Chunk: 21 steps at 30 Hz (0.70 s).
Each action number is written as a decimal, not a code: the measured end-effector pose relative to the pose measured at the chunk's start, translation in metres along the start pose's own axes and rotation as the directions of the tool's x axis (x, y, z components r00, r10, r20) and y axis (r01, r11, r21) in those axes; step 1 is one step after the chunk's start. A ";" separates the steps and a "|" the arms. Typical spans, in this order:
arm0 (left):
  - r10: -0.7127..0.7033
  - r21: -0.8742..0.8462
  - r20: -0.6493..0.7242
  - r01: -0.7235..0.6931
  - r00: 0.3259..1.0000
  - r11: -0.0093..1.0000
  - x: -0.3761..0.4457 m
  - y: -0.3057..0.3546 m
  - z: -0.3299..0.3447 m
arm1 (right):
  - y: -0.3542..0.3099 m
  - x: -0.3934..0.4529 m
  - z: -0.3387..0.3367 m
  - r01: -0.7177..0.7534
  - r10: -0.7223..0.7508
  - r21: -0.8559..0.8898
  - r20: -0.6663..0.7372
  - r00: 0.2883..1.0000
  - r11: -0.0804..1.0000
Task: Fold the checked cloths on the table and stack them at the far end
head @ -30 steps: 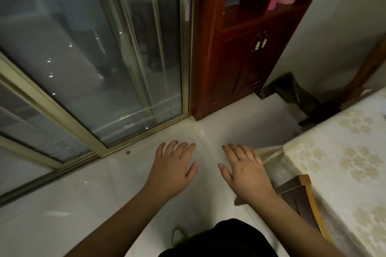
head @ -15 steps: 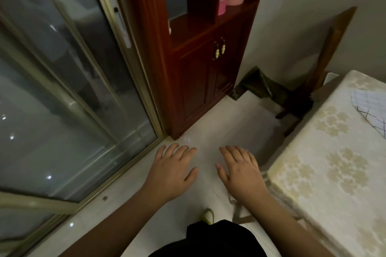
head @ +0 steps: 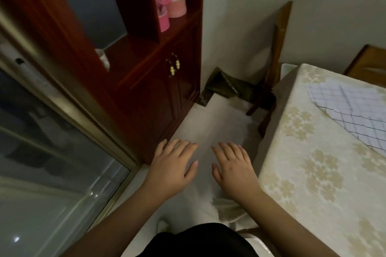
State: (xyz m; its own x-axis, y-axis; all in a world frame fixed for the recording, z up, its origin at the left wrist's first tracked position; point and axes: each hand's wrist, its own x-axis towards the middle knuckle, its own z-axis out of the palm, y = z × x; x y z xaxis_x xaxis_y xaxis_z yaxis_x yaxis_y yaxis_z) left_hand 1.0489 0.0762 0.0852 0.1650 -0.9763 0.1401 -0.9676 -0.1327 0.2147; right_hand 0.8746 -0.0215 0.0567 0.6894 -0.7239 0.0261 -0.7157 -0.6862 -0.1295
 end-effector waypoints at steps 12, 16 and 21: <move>0.248 0.014 0.243 -0.259 0.938 0.966 0.158 -0.042 0.031 | 0.040 0.087 0.003 -0.330 0.330 -0.028 -0.021 0.944 0.943; 0.346 0.003 0.224 -0.355 0.911 0.935 0.203 -0.068 0.029 | 0.035 0.124 -0.002 -0.396 0.396 -0.031 -0.011 0.918 0.918; 0.465 -0.022 0.225 -0.472 0.857 0.881 0.257 -0.078 0.027 | 0.035 0.160 -0.009 -0.499 0.498 -0.044 -0.036 0.867 0.866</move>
State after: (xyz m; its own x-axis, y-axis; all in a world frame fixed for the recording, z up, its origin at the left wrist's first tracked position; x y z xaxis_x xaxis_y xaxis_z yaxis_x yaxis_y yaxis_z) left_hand 1.1618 -0.1690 0.0779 -0.3512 -0.9363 0.0025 -0.9264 0.3478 0.1442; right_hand 0.9585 -0.1619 0.0652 0.2373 -0.9714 -0.0063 -0.9683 -0.2360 -0.0819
